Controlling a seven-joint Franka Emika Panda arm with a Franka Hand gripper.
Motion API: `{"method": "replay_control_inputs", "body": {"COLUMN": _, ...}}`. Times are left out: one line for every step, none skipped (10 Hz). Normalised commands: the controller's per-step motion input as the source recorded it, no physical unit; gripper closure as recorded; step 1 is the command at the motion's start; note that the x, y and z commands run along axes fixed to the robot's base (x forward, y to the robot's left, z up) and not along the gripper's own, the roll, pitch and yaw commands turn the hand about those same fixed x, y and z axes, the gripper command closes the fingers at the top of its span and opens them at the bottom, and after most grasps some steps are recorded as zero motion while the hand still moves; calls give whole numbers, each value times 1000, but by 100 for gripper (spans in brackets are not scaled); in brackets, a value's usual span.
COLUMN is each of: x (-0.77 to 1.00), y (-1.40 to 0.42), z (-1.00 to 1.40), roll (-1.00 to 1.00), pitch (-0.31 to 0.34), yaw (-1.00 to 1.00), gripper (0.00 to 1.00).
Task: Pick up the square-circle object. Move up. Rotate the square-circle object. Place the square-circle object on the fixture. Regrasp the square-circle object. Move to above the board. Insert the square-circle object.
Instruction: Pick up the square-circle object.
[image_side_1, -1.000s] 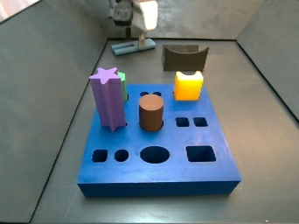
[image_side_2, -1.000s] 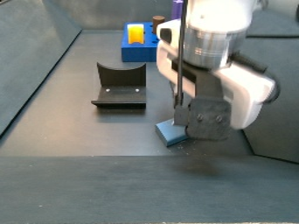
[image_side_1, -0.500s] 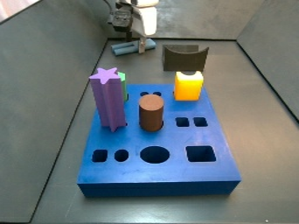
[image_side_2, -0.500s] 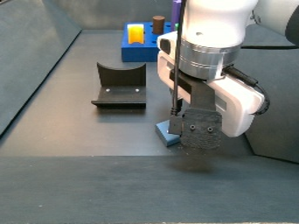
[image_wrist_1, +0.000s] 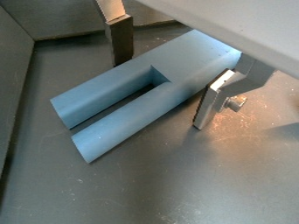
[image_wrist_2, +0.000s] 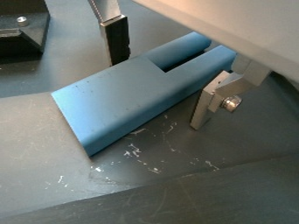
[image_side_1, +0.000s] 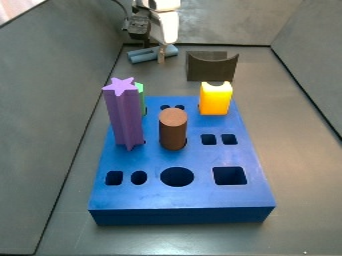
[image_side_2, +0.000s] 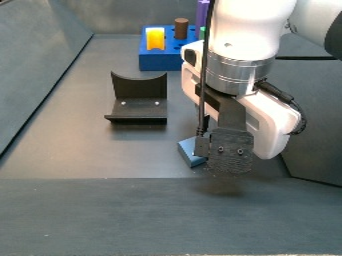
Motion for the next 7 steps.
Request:
{"method": "replay_control_inputs", "body": {"x": 0, "y": 0, "z": -14, "roll": -11, "pitch": -40, "yaw": 0, "gripper": 0}}
{"method": "replay_control_inputs", "body": {"x": 0, "y": -46, "z": 0, "roll": 61, "pitch": 0, "yaw": 0, "gripper": 0}}
{"method": "replay_control_inputs", "body": {"x": 0, "y": 0, "z": 0, "roll": 0, "pitch": 0, "yaw": 0, "gripper": 100}}
{"method": "replay_control_inputs", "body": {"x": 0, "y": 0, "z": 0, "roll": 0, "pitch": 0, "yaw": 0, "gripper": 100}}
{"method": "replay_control_inputs", "body": {"x": 0, "y": 0, "z": 0, "roll": 0, "pitch": 0, "yaw": 0, "gripper": 100}}
{"method": "replay_control_inputs", "body": {"x": 0, "y": 0, "z": 0, "roll": 0, "pitch": 0, "yaw": 0, "gripper": 100}}
{"method": "replay_control_inputs", "body": {"x": 0, "y": 0, "z": 0, "roll": 0, "pitch": 0, "yaw": 0, "gripper": 100}}
